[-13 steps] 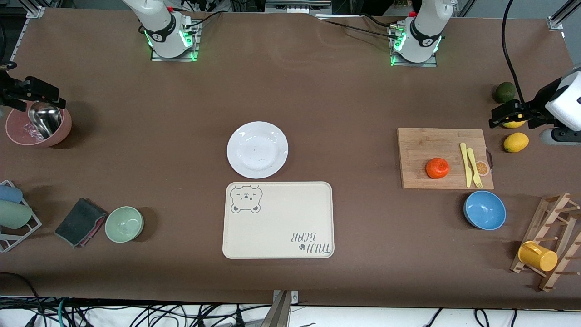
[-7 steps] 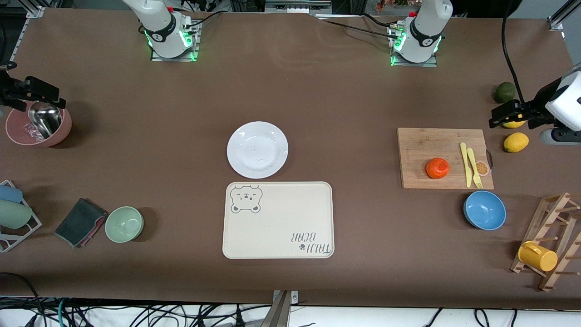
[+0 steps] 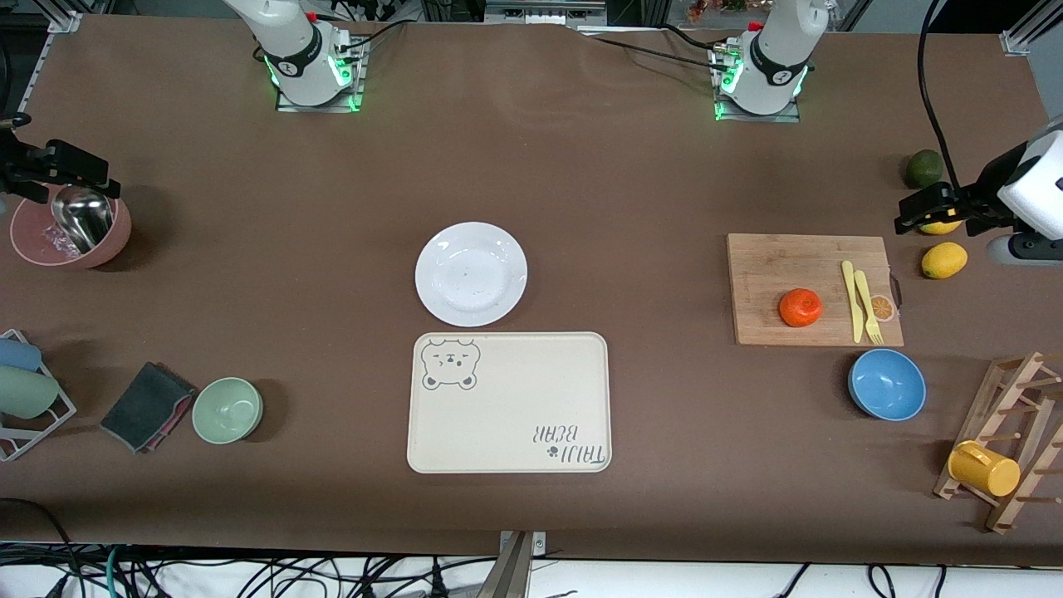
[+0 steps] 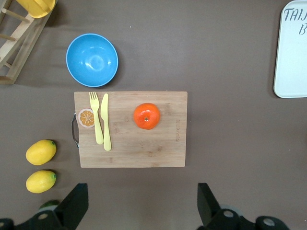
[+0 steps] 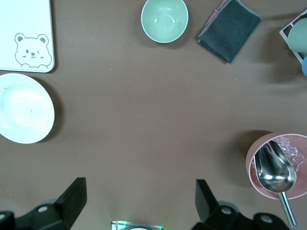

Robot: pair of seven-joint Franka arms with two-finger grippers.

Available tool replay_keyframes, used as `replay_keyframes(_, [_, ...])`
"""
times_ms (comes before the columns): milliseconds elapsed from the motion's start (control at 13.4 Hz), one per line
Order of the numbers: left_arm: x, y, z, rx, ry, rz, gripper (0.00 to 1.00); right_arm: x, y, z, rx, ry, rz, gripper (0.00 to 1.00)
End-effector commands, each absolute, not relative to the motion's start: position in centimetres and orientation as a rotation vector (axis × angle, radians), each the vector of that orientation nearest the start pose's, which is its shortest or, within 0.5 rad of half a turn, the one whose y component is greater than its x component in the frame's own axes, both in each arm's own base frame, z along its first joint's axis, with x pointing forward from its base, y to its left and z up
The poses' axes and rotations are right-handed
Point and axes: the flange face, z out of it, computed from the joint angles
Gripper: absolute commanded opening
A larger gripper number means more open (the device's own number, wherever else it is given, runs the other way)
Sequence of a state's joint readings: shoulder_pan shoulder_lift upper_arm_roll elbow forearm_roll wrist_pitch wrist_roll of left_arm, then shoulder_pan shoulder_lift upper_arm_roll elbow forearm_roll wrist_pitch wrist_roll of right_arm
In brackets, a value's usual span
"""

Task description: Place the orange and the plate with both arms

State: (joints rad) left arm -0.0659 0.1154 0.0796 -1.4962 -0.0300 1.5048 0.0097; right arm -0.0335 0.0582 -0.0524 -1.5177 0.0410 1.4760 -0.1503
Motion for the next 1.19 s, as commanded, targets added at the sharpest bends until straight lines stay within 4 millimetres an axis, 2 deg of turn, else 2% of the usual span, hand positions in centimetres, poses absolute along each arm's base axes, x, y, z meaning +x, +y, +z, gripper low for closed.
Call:
replay_keyframes(0, [59.4,0.3,57.7,-3.144,0.013,0.218,1.00,56.1,-4.4,61.2,-3.097,-0.105,0.165,1.00])
replay_keyframes(149, [60.3,-0.5,55.8,-3.125,0.027,0.242,1.00,56.1,-4.4,61.1,-3.097,-0.095,0.168,1.00])
replay_keyframes(224, [61.7,-0.7,53.7,-3.131,0.019,0.228,1.00,56.1,-4.2,61.2,-3.098,-0.093,0.163,1.00])
replay_keyframes(298, [63.1,-0.2,50.7,-3.134,0.006,0.263,1.00,56.2,-4.1,61.3,-3.096,-0.093,0.156,1.00])
replay_keyframes(373, [64.1,-0.3,46.7,-3.120,0.005,0.358,1.00,56.2,-3.9,61.3,-3.097,-0.098,0.153,1.00])
replay_keyframes(522, [65.0,-1.1,41.4,-3.105,0.019,0.482,1.00,56.2,-3.7,61.3,-3.100,-0.102,0.152,1.00])
replay_keyframes(671, [65.7,-0.6,38.0,-3.098,0.013,0.523,1.00,56.3,-3.8,61.2,-3.102,-0.109,0.155,1.00])
replay_keyframes(746, [66.3,-0.1,36.4,-3.103,0.010,0.478,1.00,56.3,-3.8,61.2,-3.102,-0.114,0.152,1.00])
replay_keyframes(895, [66.4,1.0,33.0,-3.110,-0.015,0.440,1.00,56.3,-4.1,61.4,-3.116,-0.113,0.151,1.00])
replay_keyframes(969, [65.9,1.1,31.1,-3.112,-0.019,0.435,1.00,56.2,-4.2,61.4,-3.117,-0.111,0.158,1.00])
replay_keyframes(1119, [64.9,1.2,28.7,-3.114,-0.023,0.411,1.00,56.1,-4.3,61.5,-3.116,-0.109,0.160,1.00])
